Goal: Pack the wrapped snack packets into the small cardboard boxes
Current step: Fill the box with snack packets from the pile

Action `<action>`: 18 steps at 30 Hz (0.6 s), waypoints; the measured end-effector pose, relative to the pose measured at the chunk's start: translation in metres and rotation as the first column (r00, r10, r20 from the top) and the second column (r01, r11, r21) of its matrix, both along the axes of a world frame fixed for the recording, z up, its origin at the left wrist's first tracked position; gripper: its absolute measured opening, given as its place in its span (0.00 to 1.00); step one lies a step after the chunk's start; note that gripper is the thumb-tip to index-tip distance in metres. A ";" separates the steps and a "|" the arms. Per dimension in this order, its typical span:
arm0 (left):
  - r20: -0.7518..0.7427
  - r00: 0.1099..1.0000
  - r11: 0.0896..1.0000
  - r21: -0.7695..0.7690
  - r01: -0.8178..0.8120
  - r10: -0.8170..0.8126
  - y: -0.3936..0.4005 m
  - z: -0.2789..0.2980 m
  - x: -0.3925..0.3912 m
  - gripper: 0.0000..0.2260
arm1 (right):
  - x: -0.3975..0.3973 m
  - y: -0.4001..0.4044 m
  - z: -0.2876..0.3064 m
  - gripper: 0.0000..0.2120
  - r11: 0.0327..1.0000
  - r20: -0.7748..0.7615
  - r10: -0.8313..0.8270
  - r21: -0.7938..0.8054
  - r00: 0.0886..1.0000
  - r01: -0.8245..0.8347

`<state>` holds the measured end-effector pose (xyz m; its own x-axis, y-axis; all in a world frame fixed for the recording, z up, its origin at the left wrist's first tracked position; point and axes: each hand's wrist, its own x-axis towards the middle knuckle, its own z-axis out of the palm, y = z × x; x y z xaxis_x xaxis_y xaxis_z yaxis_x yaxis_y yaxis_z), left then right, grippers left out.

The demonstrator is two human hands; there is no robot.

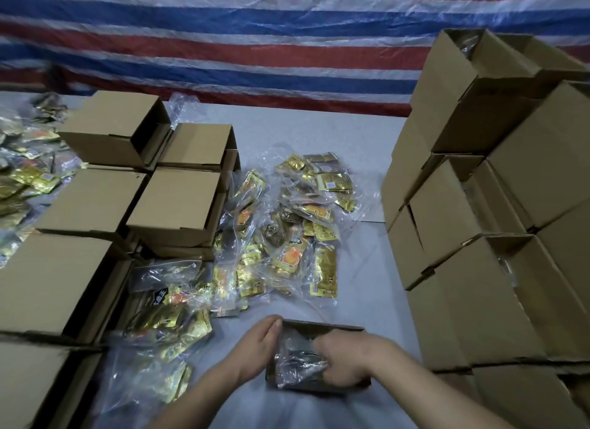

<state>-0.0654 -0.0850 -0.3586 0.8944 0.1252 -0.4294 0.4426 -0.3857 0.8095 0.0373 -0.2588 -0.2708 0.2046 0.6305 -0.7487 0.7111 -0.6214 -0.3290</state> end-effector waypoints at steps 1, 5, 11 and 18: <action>0.007 1.000 1.000 -0.013 -0.015 0.015 -0.001 0.001 0.001 0.12 | -0.003 0.007 -0.012 0.13 1.000 0.016 0.002 -0.025 1.000 -0.002; 0.038 0.999 1.000 -0.013 -0.011 0.012 -0.002 -0.003 0.001 0.16 | -0.013 0.020 -0.059 0.21 0.991 0.091 -0.077 -0.102 0.993 0.086; 0.074 0.997 1.000 -0.006 -0.028 0.028 -0.003 -0.008 -0.002 0.15 | -0.014 0.012 -0.078 0.36 0.948 -0.034 -0.316 -0.054 0.948 0.314; 0.111 0.993 0.999 -0.003 -0.034 0.035 -0.005 -0.011 -0.003 0.13 | -0.014 0.002 -0.059 0.14 0.935 0.040 -0.317 0.179 0.948 0.305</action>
